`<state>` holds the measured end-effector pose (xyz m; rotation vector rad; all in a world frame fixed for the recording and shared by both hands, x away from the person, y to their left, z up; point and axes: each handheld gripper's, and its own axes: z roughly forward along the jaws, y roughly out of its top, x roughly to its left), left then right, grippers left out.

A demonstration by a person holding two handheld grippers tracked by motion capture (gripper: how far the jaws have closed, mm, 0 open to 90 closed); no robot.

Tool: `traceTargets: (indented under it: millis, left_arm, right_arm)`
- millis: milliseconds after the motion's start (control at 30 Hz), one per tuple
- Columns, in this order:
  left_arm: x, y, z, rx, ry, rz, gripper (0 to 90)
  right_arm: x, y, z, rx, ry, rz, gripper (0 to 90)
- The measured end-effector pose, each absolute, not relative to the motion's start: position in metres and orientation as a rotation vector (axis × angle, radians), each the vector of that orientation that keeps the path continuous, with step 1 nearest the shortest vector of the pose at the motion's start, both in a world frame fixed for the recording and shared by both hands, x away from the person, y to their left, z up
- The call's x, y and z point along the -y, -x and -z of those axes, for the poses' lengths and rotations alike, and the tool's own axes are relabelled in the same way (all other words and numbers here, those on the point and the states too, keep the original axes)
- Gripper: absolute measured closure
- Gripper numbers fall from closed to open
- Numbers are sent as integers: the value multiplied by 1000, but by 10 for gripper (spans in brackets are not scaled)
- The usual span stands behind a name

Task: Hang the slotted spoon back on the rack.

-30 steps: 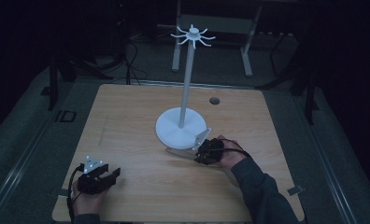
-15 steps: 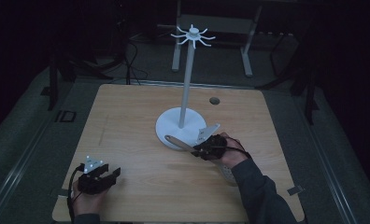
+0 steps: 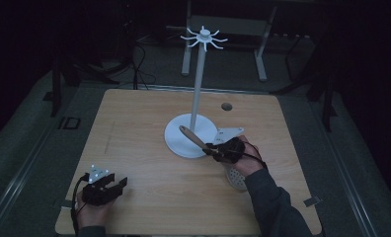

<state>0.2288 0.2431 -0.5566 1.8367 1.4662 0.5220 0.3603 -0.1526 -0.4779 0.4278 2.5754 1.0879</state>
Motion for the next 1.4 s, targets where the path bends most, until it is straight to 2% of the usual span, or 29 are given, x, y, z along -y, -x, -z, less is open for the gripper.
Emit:
traceTargets:
  millis: [1400]
  left_arm:
    - [-243, -229, 557, -1464, -1842, -521, 466]
  right_arm:
    - [169, -355, 439, -2073, -650, -1431, 755]
